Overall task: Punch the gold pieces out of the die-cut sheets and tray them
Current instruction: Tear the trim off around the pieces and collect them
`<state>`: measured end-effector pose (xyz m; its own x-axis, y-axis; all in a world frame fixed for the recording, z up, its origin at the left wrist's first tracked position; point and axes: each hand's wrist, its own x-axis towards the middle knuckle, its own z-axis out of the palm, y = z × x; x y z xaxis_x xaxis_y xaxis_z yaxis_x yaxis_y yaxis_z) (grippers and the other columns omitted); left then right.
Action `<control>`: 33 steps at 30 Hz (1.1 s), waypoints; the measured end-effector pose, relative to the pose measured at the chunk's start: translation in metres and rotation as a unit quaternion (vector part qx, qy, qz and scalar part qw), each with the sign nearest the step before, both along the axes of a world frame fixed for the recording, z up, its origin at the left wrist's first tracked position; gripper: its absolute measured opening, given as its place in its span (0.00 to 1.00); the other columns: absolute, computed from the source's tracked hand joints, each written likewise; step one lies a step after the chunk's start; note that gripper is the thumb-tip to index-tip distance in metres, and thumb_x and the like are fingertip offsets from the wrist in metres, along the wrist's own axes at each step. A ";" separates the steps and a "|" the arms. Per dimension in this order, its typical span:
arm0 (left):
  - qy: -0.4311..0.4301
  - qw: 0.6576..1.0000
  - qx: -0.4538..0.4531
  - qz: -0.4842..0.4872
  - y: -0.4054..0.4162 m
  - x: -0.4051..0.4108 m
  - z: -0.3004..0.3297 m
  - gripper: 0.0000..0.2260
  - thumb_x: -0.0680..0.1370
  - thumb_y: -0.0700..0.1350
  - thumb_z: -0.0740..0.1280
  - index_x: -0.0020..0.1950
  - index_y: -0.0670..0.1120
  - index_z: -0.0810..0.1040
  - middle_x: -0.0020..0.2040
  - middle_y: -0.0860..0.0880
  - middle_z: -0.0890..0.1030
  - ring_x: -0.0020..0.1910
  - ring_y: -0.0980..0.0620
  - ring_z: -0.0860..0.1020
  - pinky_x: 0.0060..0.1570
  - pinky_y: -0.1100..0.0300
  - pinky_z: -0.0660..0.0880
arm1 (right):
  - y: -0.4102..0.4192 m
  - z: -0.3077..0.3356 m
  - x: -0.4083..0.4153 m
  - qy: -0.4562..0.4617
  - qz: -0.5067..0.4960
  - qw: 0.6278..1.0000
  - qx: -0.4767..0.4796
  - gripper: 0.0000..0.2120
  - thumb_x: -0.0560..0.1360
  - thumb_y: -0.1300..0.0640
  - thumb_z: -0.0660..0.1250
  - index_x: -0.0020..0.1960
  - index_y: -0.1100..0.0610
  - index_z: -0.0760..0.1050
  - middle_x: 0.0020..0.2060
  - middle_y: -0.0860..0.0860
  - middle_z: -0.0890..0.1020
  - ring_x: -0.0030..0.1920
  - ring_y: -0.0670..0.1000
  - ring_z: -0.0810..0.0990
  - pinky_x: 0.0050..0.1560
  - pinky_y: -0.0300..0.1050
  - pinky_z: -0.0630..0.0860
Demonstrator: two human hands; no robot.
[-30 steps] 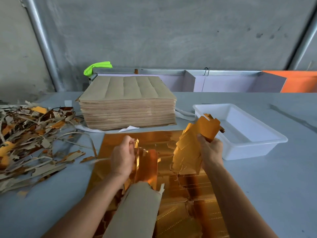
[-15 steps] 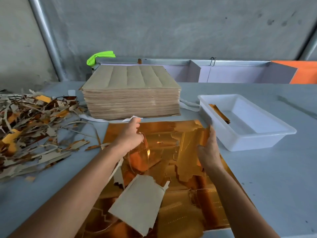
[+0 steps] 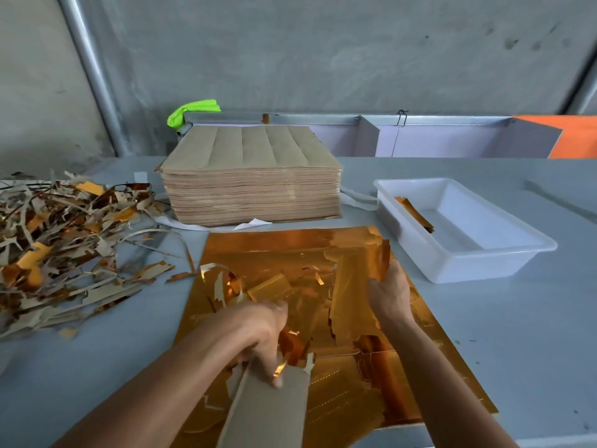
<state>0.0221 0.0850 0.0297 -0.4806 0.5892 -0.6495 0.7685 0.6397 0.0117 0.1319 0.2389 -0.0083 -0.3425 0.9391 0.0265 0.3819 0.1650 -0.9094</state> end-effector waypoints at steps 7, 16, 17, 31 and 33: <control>0.025 0.999 -0.004 -0.044 0.005 -0.006 0.000 0.25 0.71 0.47 0.74 0.65 0.42 0.73 0.57 0.47 0.78 0.53 0.49 0.77 0.51 0.60 0.75 | -0.005 0.001 0.005 0.014 0.017 0.999 0.023 0.19 0.79 0.62 0.63 0.68 0.56 0.64 0.61 0.55 0.76 0.52 0.52 0.76 0.47 0.45 0.73; -0.122 0.885 0.373 0.252 0.030 -0.056 0.036 0.09 0.80 0.37 0.62 0.59 0.38 0.70 0.44 0.42 0.78 0.29 0.52 0.80 0.27 0.62 0.77 | -0.015 0.009 0.006 -0.034 0.057 0.982 0.179 0.34 0.78 0.72 0.58 0.77 0.47 0.54 0.70 0.53 0.69 0.62 0.56 0.75 0.56 0.47 0.75; -0.082 0.872 0.406 0.260 0.033 -0.059 0.036 0.09 0.80 0.37 0.60 0.60 0.38 0.68 0.43 0.41 0.78 0.27 0.52 0.80 0.25 0.63 0.76 | -0.013 0.008 0.006 -0.045 0.061 0.982 0.175 0.30 0.78 0.71 0.57 0.75 0.48 0.60 0.71 0.54 0.69 0.67 0.56 0.72 0.61 0.49 0.73; 0.038 0.987 0.158 -0.011 0.031 -0.053 -0.024 0.51 0.67 0.56 0.76 0.77 0.58 0.42 0.78 0.47 0.41 0.77 0.42 0.42 0.71 0.37 0.53 | -0.008 -0.004 0.013 -0.017 -0.011 0.996 0.092 0.16 0.78 0.69 0.60 0.64 0.61 0.76 0.62 0.57 0.78 0.62 0.57 0.76 0.59 0.49 0.75; 0.052 0.985 0.162 -0.001 0.033 -0.060 -0.027 0.47 0.67 0.58 0.75 0.78 0.55 0.49 0.77 0.45 0.52 0.76 0.41 0.52 0.69 0.41 0.60 | -0.004 -0.001 0.018 -0.008 -0.022 0.996 0.086 0.16 0.78 0.69 0.60 0.64 0.60 0.75 0.62 0.56 0.78 0.63 0.56 0.76 0.60 0.50 0.74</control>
